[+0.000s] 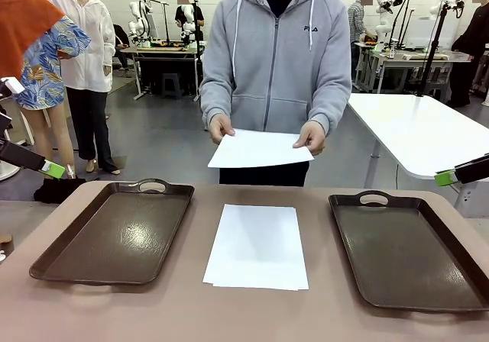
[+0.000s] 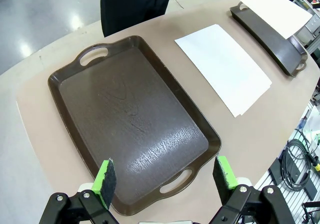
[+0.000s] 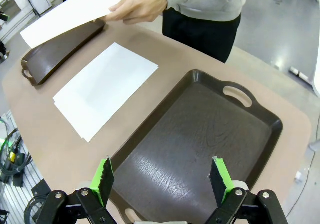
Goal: Sort the A4 documents.
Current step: Receive the A4 Paper.
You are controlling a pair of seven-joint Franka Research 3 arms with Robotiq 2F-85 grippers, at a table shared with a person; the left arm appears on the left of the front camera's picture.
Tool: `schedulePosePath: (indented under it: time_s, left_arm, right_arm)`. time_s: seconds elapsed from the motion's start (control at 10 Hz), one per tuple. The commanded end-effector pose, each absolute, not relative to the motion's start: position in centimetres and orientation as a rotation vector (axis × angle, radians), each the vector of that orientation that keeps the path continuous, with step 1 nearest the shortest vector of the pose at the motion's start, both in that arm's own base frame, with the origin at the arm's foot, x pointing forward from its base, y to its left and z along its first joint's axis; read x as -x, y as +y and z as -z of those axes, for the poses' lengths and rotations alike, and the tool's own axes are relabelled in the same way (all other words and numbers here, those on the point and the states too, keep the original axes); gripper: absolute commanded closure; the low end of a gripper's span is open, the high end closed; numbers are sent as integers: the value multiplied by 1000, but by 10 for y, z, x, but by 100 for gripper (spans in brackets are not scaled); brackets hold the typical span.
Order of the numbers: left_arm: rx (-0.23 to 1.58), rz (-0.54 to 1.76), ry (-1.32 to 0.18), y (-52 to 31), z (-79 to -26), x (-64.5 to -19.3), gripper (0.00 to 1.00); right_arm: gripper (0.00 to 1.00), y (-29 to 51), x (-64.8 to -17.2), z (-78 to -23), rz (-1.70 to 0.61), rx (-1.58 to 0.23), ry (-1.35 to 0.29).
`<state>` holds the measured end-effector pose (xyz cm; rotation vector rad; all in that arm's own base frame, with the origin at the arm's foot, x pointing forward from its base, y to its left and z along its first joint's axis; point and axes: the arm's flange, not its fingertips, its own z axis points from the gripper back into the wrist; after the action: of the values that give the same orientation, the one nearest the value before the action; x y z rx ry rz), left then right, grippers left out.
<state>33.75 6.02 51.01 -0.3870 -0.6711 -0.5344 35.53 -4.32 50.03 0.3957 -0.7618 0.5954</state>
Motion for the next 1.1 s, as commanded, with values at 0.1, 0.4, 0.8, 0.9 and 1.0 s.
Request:
schedulePosePath:
  time_s: [0.1, 0.4, 0.8, 0.9, 1.0]
  left_arm:
    - [397, 536, -674, 60, -509, -338, 0]
    - [397, 536, -674, 60, -509, -338, 0]
    - [397, 536, -674, 60, -509, -338, 0]
    - [397, 536, -674, 60, -509, -338, 0]
    - [397, 536, -674, 60, -509, -338, 0]
  right_arm:
    - [0, -43, -357, -498, -596, -408, -762]
    - [0, -43, -357, -498, -596, -408, -762]
    - [0, -43, -357, -498, -596, -408, -762]
    - [0, -43, -357, -498, -596, -408, -762]
    - [0, -43, -357, -498, -596, -408, -762]
